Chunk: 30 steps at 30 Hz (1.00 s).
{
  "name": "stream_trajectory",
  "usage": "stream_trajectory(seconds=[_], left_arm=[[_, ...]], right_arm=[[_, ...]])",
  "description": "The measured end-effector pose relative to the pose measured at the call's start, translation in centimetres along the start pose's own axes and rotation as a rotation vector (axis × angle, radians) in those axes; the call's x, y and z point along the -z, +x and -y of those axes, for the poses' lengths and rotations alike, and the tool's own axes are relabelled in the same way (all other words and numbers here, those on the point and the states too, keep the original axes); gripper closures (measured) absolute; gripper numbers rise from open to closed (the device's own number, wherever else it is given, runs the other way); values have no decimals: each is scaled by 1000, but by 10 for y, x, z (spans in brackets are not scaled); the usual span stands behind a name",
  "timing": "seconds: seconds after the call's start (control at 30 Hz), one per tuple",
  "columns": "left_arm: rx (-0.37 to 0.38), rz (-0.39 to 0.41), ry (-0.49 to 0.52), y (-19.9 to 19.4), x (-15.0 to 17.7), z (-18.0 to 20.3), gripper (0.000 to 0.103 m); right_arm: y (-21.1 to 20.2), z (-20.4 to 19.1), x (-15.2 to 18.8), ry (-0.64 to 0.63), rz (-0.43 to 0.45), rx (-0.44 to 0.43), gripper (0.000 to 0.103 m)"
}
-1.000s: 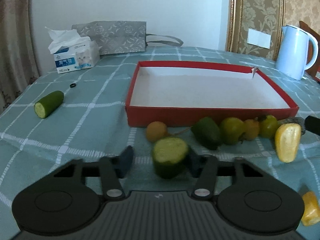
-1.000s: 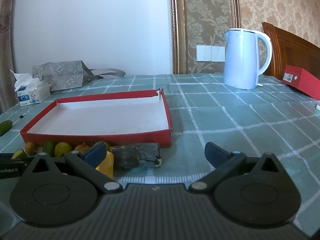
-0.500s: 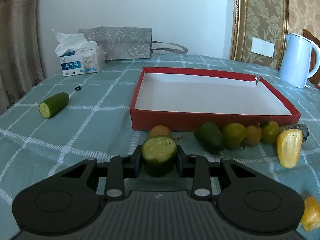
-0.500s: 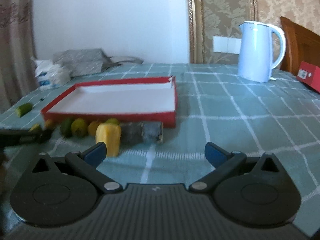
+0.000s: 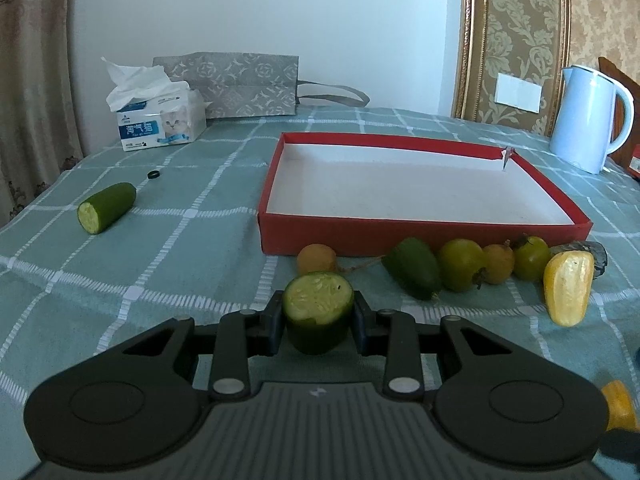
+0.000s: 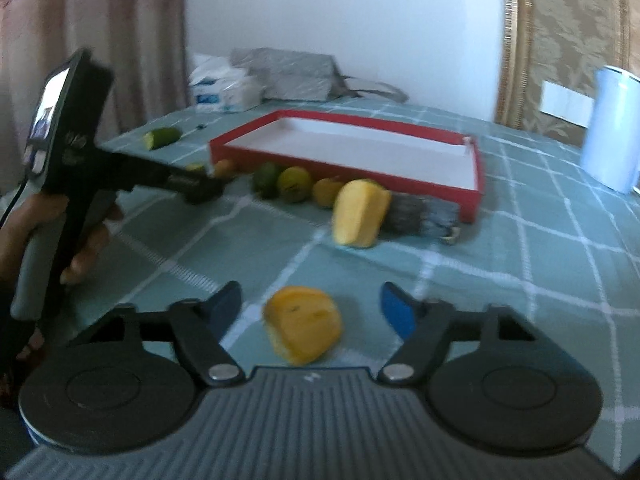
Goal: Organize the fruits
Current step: 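Grasp the cucumber piece with the left tool while the right tool grasps the yellow mango piece, then carry the cucumber piece into the red tray and open the left tool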
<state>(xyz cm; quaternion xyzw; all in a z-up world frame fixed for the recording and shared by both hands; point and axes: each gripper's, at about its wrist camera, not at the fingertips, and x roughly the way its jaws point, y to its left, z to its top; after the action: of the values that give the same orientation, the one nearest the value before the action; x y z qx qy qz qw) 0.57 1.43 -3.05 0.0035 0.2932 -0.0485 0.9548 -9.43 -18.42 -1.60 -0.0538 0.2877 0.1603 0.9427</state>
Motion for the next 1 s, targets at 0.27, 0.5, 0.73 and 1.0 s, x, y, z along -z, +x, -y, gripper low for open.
stream_trajectory(seconds=[0.27, 0.5, 0.73, 1.0], left_arm=[[7, 1, 5, 0, 0, 2, 70], [8, 6, 3, 0, 0, 2, 70], [43, 27, -2, -6, -16, -1, 70], [55, 76, 62, 22, -77, 25, 70]], right_arm=[[11, 1, 3, 3, -45, -9, 60], [7, 5, 4, 31, -4, -10, 62], [-2, 24, -5, 85, 92, 63, 62], [2, 39, -5, 127, 111, 93, 62]])
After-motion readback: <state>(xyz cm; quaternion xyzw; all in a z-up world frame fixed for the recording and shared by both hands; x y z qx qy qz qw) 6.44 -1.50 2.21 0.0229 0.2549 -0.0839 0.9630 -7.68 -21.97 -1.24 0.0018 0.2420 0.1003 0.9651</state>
